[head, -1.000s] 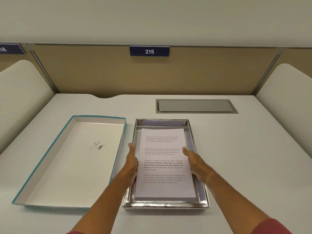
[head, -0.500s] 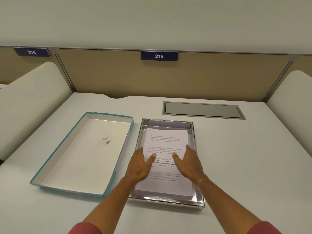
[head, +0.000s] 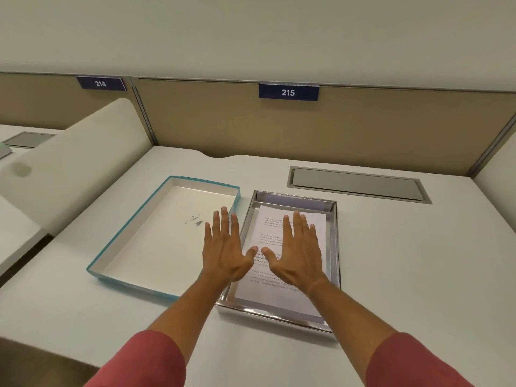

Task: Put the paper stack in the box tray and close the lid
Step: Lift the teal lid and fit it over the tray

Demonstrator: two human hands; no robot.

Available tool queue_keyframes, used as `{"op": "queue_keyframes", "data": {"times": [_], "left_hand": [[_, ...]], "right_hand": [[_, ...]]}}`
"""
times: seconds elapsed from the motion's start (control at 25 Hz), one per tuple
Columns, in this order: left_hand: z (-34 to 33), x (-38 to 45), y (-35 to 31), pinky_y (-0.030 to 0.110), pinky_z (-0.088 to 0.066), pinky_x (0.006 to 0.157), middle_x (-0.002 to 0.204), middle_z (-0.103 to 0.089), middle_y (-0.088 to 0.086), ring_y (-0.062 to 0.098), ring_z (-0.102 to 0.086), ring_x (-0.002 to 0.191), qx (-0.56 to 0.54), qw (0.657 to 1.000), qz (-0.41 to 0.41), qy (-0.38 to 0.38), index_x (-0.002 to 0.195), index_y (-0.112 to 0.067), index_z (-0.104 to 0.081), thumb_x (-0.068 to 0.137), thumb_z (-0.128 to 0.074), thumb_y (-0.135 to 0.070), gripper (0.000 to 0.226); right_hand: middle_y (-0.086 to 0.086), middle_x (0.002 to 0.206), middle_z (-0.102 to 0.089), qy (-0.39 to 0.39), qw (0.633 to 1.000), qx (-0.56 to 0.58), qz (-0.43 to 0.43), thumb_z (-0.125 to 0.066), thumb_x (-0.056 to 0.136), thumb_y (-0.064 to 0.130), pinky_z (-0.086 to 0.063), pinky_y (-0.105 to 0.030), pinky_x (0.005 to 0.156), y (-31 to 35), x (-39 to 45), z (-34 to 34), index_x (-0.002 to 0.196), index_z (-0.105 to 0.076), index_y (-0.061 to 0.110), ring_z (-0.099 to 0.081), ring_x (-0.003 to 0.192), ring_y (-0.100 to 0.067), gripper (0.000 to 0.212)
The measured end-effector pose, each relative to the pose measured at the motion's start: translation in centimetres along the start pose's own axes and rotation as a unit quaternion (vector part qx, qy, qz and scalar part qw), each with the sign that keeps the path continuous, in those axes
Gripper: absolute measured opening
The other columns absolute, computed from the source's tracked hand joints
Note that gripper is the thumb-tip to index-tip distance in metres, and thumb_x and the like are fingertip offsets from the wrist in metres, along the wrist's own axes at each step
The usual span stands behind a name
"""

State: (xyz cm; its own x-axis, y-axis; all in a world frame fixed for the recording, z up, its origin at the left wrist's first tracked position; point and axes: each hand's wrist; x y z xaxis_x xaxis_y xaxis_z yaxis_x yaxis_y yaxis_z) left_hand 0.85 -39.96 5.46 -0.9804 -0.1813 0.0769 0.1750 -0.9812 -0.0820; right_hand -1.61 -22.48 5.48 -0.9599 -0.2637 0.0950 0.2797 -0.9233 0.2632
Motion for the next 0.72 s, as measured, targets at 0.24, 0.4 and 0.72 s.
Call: {"op": "queue_keyframes", "data": {"times": [0.24,0.4,0.72], "left_hand": [[-0.6,0.9,3.0,0.05,0.005,0.121,0.162,0.016,0.012,0.033,0.014,0.149,-0.009,0.999,-0.007,0.037,0.153,-0.015,0.007,0.087,-0.026,-0.068,0.092],[-1.7,2.1,5.0,0.045,-0.009,0.12,0.163,-0.006,0.016,0.034,-0.007,0.15,-0.055,0.994,0.001,0.09,0.153,-0.009,-0.009,0.092,-0.033,-0.055,0.08],[-2.7,3.9,8.7,0.032,-0.049,0.068,0.093,-0.064,0.016,0.032,-0.064,0.084,-0.153,0.983,0.008,0.105,0.079,-0.007,-0.053,0.081,-0.054,-0.006,0.003]], "right_hand": [[-0.009,0.163,0.012,-0.003,1.0,-0.015,-0.014,-0.027,0.082,0.076,0.007,-0.048,0.121,2.2,1.2,-0.9,0.154,0.005,0.02,0.013,0.149,-0.029,0.097],[-0.011,0.163,0.01,-0.012,0.999,-0.013,-0.039,-0.031,0.082,0.075,0.007,-0.046,0.121,3.8,1.6,-1.9,0.155,0.003,0.018,0.011,0.15,-0.029,0.098],[-0.009,0.164,0.005,-0.003,0.993,0.007,-0.114,-0.036,0.084,0.071,0.005,-0.044,0.121,5.3,1.0,-3.7,0.154,0.001,0.018,0.006,0.15,-0.028,0.096]]}}
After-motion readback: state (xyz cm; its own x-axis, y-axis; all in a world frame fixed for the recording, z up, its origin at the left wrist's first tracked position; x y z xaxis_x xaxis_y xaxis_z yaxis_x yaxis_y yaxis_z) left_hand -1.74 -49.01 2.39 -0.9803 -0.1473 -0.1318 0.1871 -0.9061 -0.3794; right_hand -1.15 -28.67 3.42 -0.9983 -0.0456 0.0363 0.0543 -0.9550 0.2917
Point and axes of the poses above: each hand's wrist, its own x-axis towards the middle knuckle, its own z-axis out of the back of the hand, y = z × x
